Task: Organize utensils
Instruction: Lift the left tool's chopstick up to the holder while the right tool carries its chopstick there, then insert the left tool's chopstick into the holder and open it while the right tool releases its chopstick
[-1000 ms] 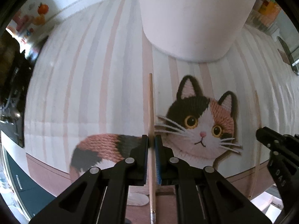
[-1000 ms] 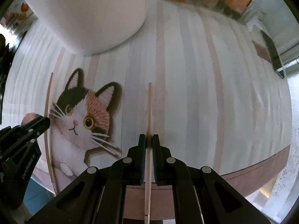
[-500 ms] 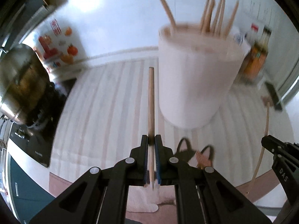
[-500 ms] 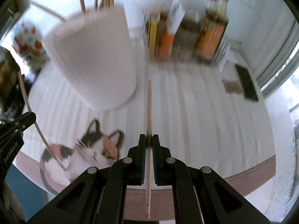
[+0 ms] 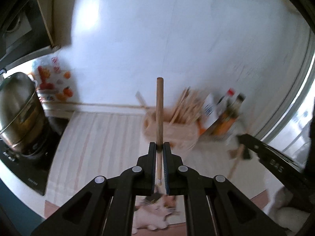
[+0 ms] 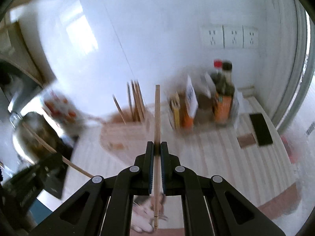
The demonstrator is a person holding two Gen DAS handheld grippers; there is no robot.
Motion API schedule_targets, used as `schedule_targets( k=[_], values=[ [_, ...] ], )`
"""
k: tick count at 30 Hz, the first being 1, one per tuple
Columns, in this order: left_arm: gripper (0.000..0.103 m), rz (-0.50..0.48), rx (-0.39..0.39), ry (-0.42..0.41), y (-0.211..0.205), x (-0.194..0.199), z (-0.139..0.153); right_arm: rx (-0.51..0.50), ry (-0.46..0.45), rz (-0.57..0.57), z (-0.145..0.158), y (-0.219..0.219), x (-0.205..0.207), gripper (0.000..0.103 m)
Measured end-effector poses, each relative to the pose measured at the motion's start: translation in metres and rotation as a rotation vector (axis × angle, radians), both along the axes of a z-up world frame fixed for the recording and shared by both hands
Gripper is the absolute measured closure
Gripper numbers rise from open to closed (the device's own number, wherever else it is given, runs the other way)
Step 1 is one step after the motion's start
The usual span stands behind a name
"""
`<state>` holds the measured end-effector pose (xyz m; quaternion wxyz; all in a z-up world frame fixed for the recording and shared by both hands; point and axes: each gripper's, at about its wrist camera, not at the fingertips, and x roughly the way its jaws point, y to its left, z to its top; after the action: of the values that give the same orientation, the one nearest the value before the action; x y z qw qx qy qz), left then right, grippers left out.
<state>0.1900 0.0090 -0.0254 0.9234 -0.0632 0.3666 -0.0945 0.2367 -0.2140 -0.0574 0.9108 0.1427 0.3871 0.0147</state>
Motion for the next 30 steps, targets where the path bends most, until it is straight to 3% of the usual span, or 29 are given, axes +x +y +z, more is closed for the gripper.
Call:
schedule_targets(
  k=[7,12,17,23,30],
  values=[
    [0.099,-0.03,-0.065,-0.087,-0.006,0.033,0.061,0.053,-0.148,-0.032,0.07,-0.014,0.036,0.096],
    [0.099,-0.018,-0.025,-0.112,-0.012,0.078,0.076,0.061,-0.23,-0.065,0.093,-0.016,0.082,0.096],
    [0.099,-0.006,0.031,-0.066,-0.014,0.129,0.061,0.068,-0.248,-0.084,0.083,-0.011,0.13,0.096],
    [0.099,-0.013,0.039,0.05,-0.014,0.174,0.021,0.068,-0.235,-0.091,0.046,0.0,0.178,0.096],
    [0.099,-0.022,0.045,0.148,-0.011,0.194,-0.019,0.037,-0.224,-0.064,0.015,0.015,0.191,0.096]
  ],
)
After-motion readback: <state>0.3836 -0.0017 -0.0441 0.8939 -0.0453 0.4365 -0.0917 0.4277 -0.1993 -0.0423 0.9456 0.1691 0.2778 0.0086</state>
